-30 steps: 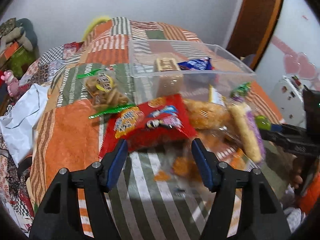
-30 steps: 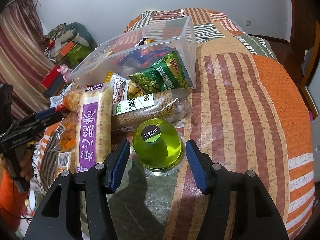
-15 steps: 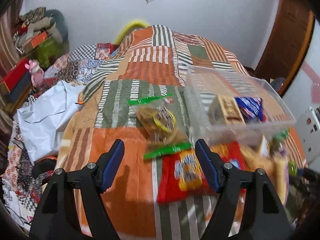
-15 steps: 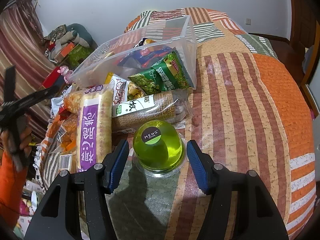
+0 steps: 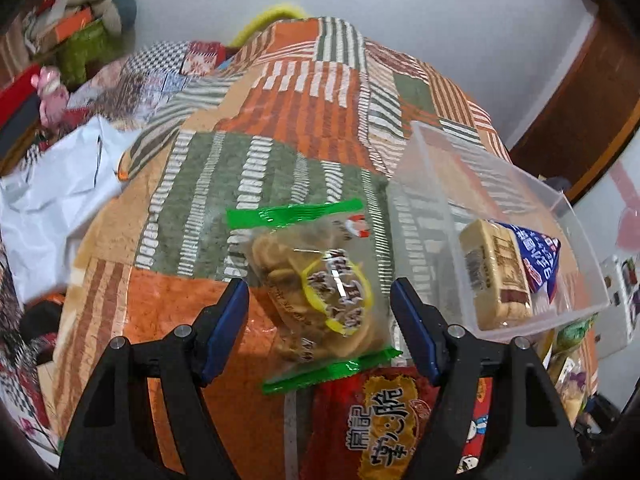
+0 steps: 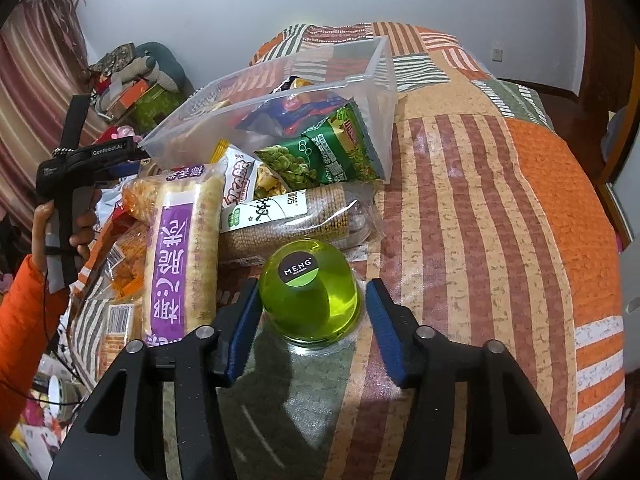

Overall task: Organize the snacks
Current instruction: 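Grasp the green-clipped cookie bag with the left tool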

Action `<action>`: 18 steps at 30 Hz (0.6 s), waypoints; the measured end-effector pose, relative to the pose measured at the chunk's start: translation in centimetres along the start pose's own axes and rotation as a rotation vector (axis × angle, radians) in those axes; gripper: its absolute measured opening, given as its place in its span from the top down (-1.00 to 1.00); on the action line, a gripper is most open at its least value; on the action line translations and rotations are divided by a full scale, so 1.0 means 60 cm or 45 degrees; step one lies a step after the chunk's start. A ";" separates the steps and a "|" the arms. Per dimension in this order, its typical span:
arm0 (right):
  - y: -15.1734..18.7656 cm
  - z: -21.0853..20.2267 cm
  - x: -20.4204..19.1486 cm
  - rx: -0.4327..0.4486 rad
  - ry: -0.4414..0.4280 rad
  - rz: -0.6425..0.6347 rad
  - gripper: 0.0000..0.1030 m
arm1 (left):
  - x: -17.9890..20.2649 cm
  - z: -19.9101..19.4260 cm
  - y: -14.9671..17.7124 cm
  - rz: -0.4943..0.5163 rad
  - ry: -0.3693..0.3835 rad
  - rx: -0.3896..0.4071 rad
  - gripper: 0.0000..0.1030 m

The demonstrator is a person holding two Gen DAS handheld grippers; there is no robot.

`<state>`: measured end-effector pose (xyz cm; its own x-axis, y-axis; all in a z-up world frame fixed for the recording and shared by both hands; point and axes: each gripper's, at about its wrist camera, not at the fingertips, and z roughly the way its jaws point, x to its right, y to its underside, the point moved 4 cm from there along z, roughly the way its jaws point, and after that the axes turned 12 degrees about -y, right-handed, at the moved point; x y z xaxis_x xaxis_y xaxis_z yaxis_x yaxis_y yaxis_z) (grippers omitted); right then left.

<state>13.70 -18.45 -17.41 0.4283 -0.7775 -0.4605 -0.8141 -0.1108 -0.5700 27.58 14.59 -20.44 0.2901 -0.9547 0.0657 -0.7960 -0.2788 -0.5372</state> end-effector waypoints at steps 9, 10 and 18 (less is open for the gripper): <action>-0.005 0.001 -0.005 -0.026 -0.007 0.015 -0.06 | -0.017 0.020 -0.009 -0.040 -0.030 -0.019 -0.42; -0.007 0.000 -0.006 -0.021 -0.012 0.017 -0.07 | -0.020 0.022 -0.010 -0.038 -0.046 -0.013 -0.42; -0.014 0.011 -0.004 -0.009 0.028 0.003 0.08 | -0.029 0.057 0.000 -0.033 -0.114 -0.076 -0.24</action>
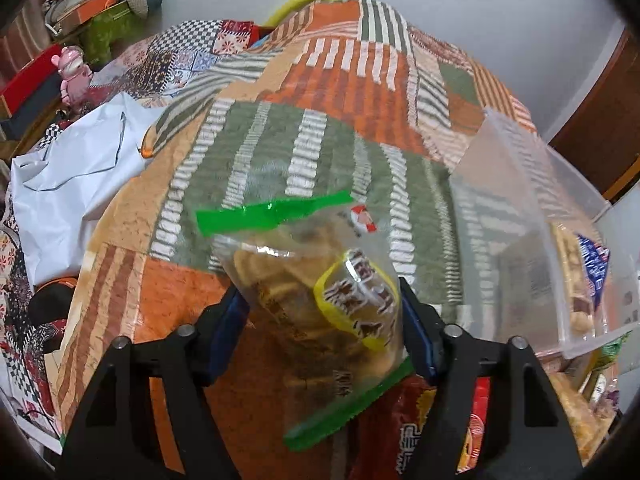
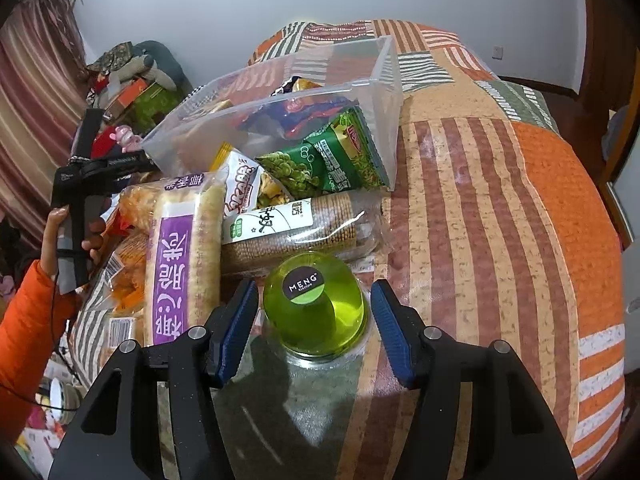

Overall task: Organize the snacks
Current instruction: 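Grasp the green-clipped cookie bag with the left tool, then carry the cookie bag to the box with the left tool while the right grasps the jelly cup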

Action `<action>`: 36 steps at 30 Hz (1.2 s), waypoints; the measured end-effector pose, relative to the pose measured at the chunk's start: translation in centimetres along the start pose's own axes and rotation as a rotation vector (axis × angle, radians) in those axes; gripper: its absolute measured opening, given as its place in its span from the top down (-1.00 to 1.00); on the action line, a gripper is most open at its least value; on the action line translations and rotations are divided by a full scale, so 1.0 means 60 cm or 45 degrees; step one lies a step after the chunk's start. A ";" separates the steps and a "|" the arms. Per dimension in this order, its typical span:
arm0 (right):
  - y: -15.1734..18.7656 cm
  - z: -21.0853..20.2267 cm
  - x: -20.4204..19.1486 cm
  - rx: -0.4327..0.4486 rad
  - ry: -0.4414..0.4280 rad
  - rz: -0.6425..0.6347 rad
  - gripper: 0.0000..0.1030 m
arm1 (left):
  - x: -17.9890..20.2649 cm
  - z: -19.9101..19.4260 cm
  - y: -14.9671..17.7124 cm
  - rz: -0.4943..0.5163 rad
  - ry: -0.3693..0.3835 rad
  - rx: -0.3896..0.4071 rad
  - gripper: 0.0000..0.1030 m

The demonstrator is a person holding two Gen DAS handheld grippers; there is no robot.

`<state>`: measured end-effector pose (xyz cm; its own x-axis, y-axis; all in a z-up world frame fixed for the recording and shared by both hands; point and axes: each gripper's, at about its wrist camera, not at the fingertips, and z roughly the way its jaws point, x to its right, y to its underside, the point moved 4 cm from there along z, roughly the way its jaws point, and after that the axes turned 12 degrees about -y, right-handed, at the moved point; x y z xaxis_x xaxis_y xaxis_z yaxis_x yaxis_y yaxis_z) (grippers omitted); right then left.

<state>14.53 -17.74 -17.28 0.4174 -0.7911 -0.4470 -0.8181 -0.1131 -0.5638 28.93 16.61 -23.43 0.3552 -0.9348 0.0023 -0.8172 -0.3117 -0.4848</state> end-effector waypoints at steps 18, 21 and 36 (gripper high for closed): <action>-0.026 -0.052 -0.022 0.123 -0.015 -0.060 0.15 | 0.003 -0.159 0.020 0.095 0.019 0.191 -0.04; -0.044 -0.062 -0.031 0.156 -0.021 -0.085 0.15 | 0.017 -0.194 0.020 0.117 0.052 0.216 -0.04; -0.140 -0.087 -0.050 0.316 -0.030 -0.156 0.15 | 0.118 -0.290 0.024 0.245 0.220 0.294 -0.04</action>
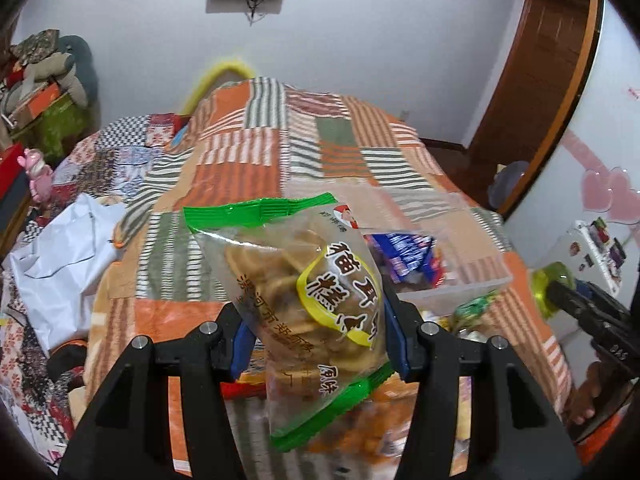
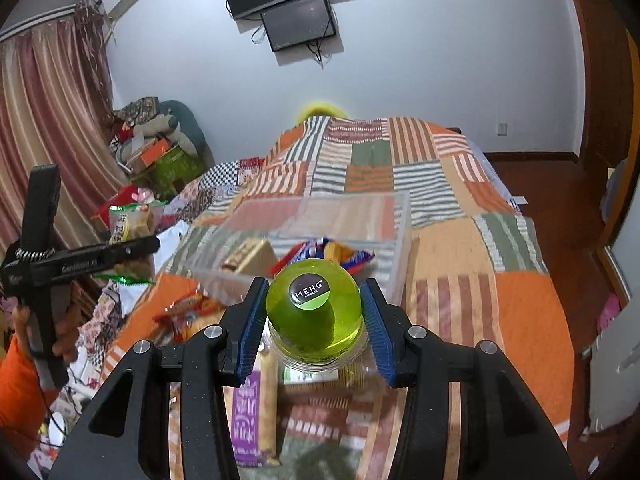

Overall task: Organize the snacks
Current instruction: 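Carry the cookie bag to the box with the left tool while the right grasps the jelly cup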

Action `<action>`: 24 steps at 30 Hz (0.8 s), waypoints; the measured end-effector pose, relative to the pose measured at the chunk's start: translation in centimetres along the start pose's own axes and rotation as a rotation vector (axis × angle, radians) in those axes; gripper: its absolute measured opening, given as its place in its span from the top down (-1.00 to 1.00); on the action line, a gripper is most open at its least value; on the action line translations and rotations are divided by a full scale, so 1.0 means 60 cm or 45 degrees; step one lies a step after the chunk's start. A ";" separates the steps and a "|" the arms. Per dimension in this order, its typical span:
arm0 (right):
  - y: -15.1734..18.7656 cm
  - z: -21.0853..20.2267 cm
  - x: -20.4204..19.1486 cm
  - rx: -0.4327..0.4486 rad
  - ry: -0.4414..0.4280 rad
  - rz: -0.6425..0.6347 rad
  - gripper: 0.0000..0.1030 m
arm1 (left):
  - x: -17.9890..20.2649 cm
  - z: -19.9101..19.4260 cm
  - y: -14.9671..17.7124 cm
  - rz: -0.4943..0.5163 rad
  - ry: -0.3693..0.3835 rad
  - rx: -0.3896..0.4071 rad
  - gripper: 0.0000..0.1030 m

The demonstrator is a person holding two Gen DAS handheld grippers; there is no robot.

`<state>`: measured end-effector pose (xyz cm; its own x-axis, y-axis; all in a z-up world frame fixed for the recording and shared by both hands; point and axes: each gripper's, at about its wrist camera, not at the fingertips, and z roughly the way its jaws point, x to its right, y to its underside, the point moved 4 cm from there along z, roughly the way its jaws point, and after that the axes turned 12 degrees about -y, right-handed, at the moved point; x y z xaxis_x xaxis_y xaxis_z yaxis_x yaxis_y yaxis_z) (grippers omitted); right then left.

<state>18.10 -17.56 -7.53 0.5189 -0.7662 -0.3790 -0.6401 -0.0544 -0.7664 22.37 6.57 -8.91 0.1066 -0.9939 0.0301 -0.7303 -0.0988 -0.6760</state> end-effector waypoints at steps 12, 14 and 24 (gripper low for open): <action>-0.033 0.039 0.021 0.021 0.014 0.000 0.51 | 0.084 0.042 -0.027 0.053 0.071 -0.017 -0.04; -0.038 0.049 0.026 -0.006 -0.003 0.009 0.74 | 0.098 0.054 -0.031 0.064 0.076 -0.023 -0.04; -0.011 0.087 0.058 -0.115 -0.007 0.065 0.74 | 0.134 0.120 -0.051 0.084 0.074 -0.048 -0.04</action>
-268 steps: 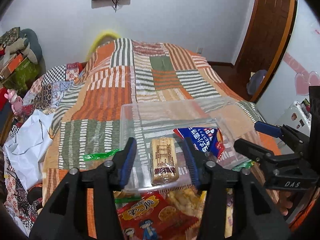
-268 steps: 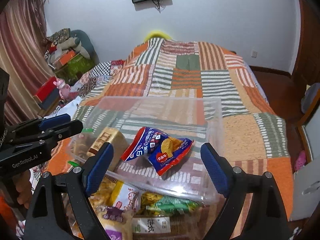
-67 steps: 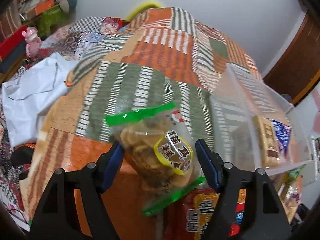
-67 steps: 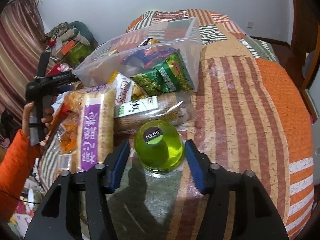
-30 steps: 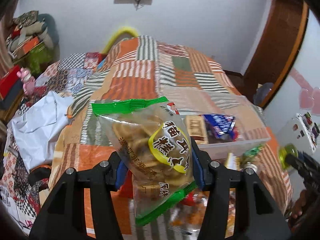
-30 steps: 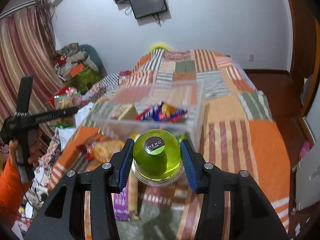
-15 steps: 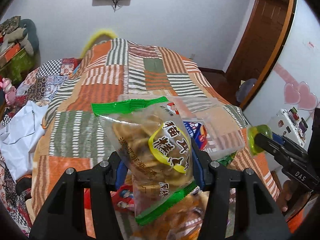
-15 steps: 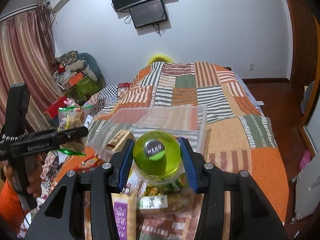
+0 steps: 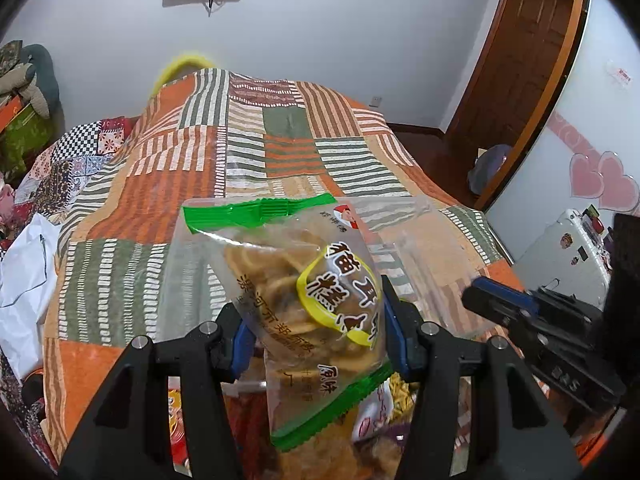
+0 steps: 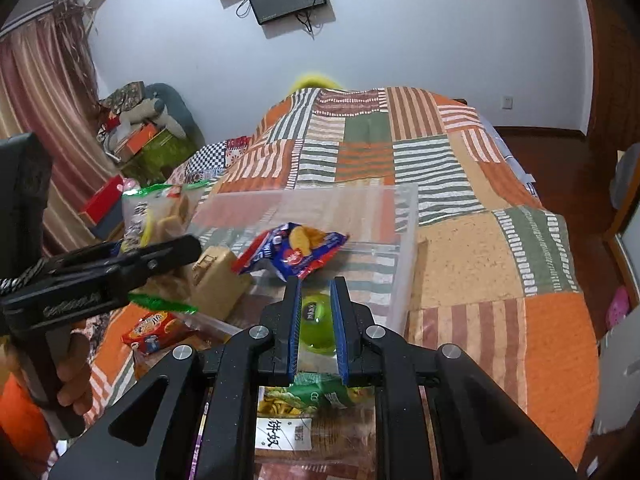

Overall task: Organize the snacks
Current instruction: 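Carry the cookie bag to the box with the left tool while the right grasps the jelly cup, then release the cookie bag and jelly cup into the box, withdraw both tools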

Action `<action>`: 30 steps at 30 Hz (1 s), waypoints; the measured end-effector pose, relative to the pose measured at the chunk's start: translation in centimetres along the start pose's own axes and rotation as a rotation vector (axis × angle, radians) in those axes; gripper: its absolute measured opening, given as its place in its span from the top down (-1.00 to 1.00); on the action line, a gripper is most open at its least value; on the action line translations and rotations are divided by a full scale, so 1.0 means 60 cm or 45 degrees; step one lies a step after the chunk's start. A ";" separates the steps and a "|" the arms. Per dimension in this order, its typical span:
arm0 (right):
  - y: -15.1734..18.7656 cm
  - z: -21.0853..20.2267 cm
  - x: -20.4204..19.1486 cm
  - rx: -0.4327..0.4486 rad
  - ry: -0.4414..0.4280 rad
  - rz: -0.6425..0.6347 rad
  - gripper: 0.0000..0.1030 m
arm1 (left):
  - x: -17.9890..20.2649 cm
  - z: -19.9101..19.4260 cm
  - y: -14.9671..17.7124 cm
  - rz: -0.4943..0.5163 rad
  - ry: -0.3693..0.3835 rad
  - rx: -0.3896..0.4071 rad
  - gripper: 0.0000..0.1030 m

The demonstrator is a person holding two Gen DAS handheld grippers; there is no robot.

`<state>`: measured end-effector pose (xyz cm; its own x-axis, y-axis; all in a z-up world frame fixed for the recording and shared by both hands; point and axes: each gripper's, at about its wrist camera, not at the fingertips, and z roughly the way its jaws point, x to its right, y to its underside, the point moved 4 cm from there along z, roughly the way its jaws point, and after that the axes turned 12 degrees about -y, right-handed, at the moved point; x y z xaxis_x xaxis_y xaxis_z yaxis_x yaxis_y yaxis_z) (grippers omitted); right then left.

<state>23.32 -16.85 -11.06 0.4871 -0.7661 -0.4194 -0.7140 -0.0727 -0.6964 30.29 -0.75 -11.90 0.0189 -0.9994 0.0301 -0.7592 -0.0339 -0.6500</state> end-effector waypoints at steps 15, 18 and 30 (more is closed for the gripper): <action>0.003 -0.019 -0.006 -0.018 0.024 -0.067 0.51 | 0.042 0.068 0.003 0.064 -0.019 -0.072 -0.04; 0.004 -0.021 -0.005 -0.014 0.015 -0.061 0.36 | 0.037 0.072 0.006 0.028 0.004 -0.090 -0.08; 0.009 -0.044 -0.025 0.019 0.038 -0.098 -0.15 | 0.031 -0.012 0.014 0.073 -0.013 0.015 -0.22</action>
<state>20.86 -17.46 -9.27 0.5248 -0.7772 -0.3472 -0.6673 -0.1223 -0.7347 29.23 -2.61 -11.83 -0.0180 -0.9997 -0.0154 -0.7516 0.0237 -0.6592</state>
